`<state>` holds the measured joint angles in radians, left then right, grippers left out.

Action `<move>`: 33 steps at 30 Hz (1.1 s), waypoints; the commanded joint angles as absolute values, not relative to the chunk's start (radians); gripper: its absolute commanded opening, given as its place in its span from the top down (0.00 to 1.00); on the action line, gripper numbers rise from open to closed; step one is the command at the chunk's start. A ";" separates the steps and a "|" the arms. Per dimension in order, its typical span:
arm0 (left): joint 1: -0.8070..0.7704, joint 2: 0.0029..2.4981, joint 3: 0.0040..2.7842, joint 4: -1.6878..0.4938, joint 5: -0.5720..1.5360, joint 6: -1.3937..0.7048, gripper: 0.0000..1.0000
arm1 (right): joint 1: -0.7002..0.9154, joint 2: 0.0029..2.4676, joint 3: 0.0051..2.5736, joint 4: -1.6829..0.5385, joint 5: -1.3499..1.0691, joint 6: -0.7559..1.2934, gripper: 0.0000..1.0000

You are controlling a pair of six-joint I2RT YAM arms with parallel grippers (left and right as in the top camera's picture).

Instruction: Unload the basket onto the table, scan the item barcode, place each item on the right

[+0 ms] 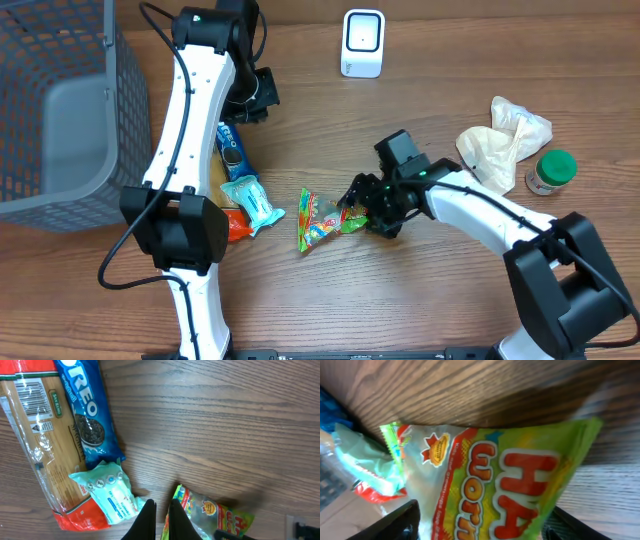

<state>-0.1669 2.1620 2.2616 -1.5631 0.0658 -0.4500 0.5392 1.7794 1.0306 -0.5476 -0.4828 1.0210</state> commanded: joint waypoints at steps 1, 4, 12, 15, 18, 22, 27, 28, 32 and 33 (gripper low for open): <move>-0.181 2.158 2.265 -1.562 0.042 -0.472 0.96 | 0.586 1.768 1.023 -0.543 -0.384 1.101 0.24; -0.189 2.158 2.265 -1.562 0.025 -0.473 0.96 | 0.612 1.779 1.015 -0.537 -0.334 1.151 0.24; -0.191 2.158 2.265 -1.562 0.019 -0.476 0.96 | 0.662 1.782 0.970 -0.423 -0.224 1.190 0.46; -0.200 2.160 2.264 -1.562 0.019 -0.476 0.96 | 0.667 1.782 0.970 -0.419 -0.203 1.175 0.75; -0.212 2.162 2.264 -1.561 0.018 -0.476 0.96 | 0.667 1.780 0.971 -0.414 -0.221 1.118 0.96; -0.226 2.171 2.264 -1.563 0.014 -0.476 0.95 | 0.656 1.744 0.990 -0.451 -0.229 1.000 0.96; -0.234 2.171 2.252 -1.554 -0.002 -0.476 0.96 | 0.644 1.632 1.077 -0.707 -0.010 0.830 0.96; -0.234 2.171 2.252 -1.547 -0.003 -0.476 0.96 | 0.648 1.613 1.108 -0.777 0.076 0.793 0.96; -0.234 2.171 2.252 -1.530 -0.003 -0.491 0.96 | 0.685 1.596 1.224 -0.981 0.427 0.694 0.96; -0.234 2.171 2.252 -1.527 -0.004 -0.497 0.96 | 0.697 1.596 1.241 -1.005 0.506 0.669 0.96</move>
<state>-0.2325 2.1620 2.2578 -1.5326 0.0135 -0.4721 0.6674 1.6360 1.1568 -0.9821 0.1673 0.7956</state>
